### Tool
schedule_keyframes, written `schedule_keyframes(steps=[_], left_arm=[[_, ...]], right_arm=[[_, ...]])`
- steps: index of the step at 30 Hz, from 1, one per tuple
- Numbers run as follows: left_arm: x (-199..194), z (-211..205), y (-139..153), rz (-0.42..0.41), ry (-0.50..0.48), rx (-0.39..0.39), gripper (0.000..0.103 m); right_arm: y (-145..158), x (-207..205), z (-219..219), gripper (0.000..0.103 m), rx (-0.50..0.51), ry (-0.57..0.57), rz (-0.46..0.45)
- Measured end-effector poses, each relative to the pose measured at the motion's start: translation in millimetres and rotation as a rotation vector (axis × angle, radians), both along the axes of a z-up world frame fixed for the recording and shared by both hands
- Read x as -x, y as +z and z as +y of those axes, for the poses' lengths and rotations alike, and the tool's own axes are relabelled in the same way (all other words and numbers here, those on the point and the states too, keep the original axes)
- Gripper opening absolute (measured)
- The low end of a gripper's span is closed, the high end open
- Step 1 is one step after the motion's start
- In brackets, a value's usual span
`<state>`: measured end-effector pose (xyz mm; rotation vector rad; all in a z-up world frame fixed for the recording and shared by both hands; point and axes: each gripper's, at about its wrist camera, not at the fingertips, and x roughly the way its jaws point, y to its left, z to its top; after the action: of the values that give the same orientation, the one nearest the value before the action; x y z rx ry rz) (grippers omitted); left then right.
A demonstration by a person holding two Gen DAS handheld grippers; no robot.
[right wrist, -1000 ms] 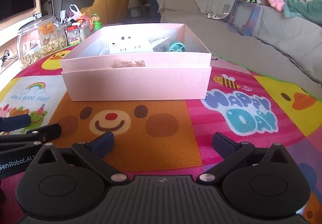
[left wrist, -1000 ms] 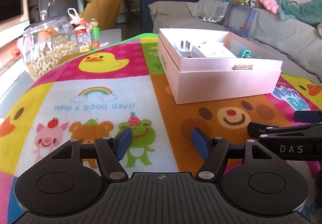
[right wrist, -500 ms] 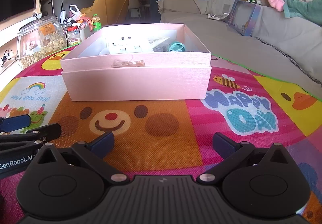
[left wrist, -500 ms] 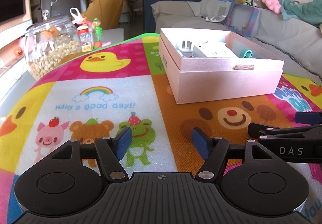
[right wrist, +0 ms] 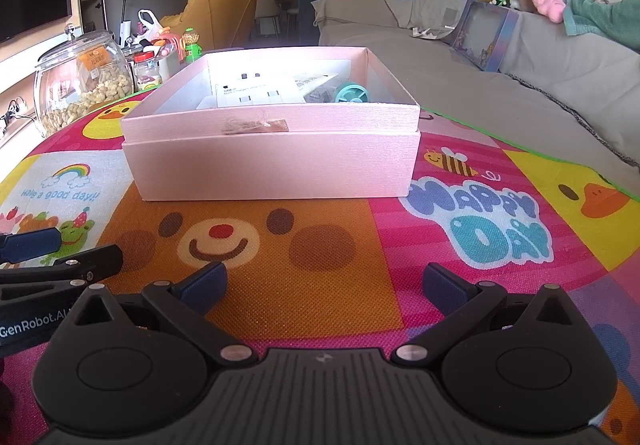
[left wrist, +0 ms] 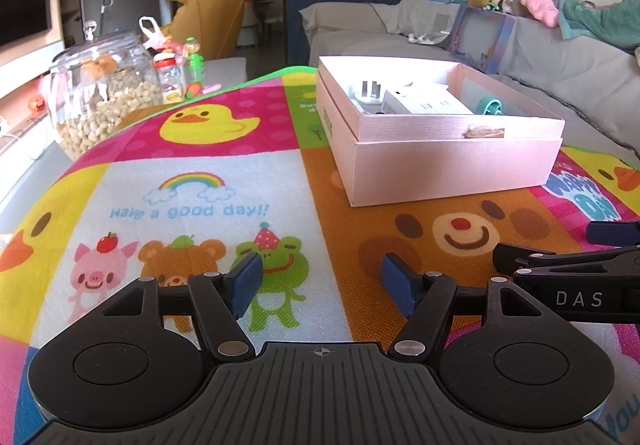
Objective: Organize rigid objects
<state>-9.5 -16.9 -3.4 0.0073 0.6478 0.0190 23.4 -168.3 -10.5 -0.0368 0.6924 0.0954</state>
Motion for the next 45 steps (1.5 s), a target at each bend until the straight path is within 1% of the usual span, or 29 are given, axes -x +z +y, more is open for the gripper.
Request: schedule_keyframes(steps=[45], left_arm=[[-0.6, 2.1, -0.6, -0.001, 0.000, 0.008, 0.072]], right_arm=[[0.0, 0.1, 0.0, 0.103, 0.000, 0.000, 0.000]])
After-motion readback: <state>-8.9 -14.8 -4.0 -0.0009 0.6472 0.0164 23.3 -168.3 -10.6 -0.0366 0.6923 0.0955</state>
